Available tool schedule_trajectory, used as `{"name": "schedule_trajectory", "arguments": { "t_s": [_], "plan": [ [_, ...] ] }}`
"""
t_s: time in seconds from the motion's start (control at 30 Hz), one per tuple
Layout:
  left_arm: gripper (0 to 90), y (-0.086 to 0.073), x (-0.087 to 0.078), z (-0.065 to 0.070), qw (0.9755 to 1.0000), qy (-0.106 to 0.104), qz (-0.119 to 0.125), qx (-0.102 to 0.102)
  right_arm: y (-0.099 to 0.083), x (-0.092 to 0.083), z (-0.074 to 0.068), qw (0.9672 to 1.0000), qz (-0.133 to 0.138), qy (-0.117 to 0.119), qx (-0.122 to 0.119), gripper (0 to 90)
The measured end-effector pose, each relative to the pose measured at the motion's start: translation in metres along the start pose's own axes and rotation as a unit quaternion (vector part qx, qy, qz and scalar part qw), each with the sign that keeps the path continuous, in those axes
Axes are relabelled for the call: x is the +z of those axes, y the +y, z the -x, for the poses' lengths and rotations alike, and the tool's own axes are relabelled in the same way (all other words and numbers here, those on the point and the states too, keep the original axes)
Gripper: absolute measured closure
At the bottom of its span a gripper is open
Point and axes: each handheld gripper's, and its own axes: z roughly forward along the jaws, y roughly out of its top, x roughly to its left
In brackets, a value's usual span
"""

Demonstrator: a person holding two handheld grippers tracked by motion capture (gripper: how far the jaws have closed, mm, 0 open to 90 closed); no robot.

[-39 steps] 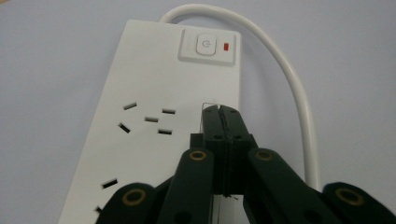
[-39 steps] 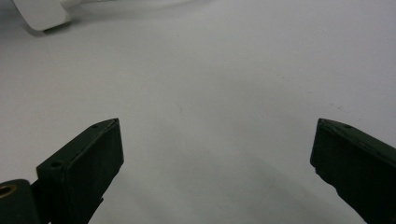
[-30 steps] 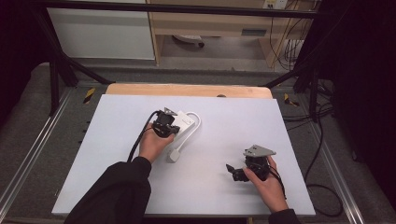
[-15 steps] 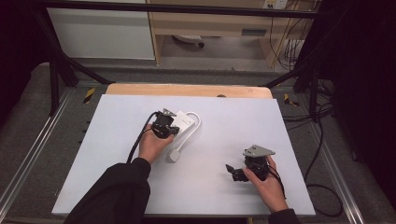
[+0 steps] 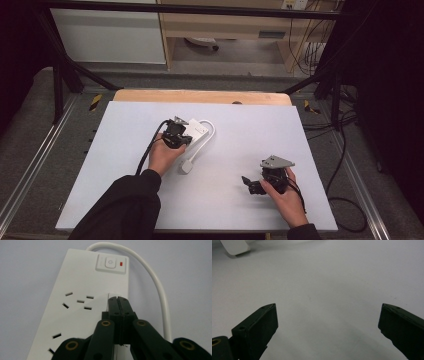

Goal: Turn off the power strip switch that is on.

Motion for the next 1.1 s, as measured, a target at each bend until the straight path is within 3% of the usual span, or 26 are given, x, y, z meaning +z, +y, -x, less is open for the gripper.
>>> {"name": "schedule_trajectory", "arguments": {
  "t_s": [0.27, 0.37, 0.67, 1.1],
  "plan": [
    [90.0, 0.002, -0.003, 0.000, 0.9999, -0.002, 0.013, -0.003, 0.001, 0.001, 0.000, 1.0000, 0.005, 0.000, 0.002, 3.2],
    [90.0, 0.002, -0.003, 0.000, 0.9996, -0.008, 0.022, -0.015, 0.001, 0.001, 0.000, 1.0000, 0.006, -0.001, 0.002, 3.2],
    [90.0, 0.003, -0.006, 0.004, 0.9992, -0.009, 0.038, -0.006, 0.002, 0.000, 0.000, 1.0000, 0.009, -0.003, -0.001, 3.4],
    [90.0, 0.007, -0.016, 0.000, 0.9956, -0.009, 0.092, -0.015, 0.003, 0.002, 0.000, 1.0000, 0.008, -0.001, -0.004, 3.4]
  ]
}}
